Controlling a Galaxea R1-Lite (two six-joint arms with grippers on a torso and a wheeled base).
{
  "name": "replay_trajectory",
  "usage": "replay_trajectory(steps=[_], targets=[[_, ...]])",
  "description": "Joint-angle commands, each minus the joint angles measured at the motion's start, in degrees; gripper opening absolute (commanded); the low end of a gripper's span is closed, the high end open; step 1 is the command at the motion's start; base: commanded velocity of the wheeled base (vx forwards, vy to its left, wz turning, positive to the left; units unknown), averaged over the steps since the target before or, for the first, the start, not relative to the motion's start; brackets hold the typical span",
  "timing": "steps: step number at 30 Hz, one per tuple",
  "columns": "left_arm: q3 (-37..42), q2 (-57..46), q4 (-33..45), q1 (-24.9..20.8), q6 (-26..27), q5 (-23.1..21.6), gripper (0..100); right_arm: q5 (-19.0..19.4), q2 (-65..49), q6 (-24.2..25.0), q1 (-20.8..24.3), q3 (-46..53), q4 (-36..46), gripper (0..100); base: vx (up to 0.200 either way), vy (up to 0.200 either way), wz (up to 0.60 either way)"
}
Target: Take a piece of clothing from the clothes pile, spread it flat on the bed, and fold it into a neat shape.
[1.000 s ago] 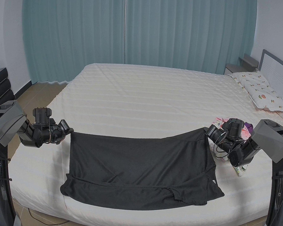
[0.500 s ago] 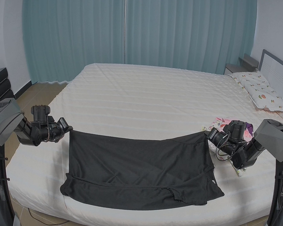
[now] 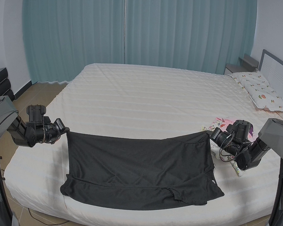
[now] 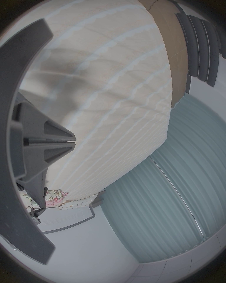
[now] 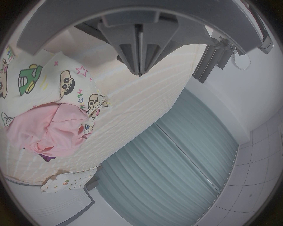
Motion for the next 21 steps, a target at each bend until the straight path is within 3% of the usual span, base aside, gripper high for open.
replay_trajectory(steps=[1,21], targets=[[0.71,-0.08,-0.08,0.04,0.0,-0.01,0,0.24,-0.36,-0.04,0.02,0.25,0.0,0,0.0,0.0,0.0],[-8.61,8.54,0.19,-1.28,0.0,0.69,0,0.33,7.03,0.32,0.29,-7.48,-0.09,0,0.0,0.0,0.0]])
